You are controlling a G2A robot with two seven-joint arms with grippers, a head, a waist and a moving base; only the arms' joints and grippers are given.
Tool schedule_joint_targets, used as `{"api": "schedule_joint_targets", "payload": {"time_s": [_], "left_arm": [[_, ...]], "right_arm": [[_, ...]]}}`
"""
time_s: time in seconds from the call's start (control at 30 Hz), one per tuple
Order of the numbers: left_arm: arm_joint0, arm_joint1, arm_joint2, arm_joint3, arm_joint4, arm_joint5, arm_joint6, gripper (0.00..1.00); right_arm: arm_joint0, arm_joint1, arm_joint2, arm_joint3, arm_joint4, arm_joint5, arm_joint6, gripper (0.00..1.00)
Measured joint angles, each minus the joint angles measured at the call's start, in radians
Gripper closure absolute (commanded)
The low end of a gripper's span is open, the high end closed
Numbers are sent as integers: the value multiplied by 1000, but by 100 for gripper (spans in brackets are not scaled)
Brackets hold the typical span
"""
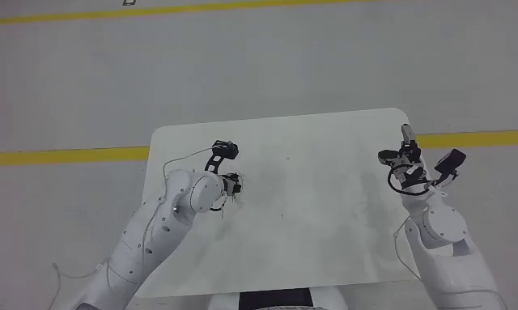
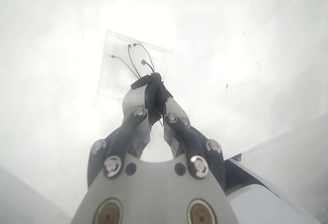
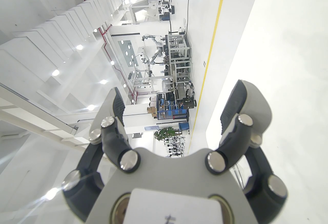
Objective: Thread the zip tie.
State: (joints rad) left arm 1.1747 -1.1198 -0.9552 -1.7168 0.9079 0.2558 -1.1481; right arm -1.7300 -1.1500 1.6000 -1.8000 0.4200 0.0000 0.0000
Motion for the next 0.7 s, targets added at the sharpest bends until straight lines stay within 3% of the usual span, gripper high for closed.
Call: {"api": "schedule_joint_targets", "payload": {"time_s": [0.47,0.7], "left_arm": [[1,0,0,1,-1,-1,2,100],[14,6,-31,23,-63,-54,36,100]], "right_arm": [[0,0,0,0,0,0,0,0],[0,0,0,0,0,0,0,0]]}}
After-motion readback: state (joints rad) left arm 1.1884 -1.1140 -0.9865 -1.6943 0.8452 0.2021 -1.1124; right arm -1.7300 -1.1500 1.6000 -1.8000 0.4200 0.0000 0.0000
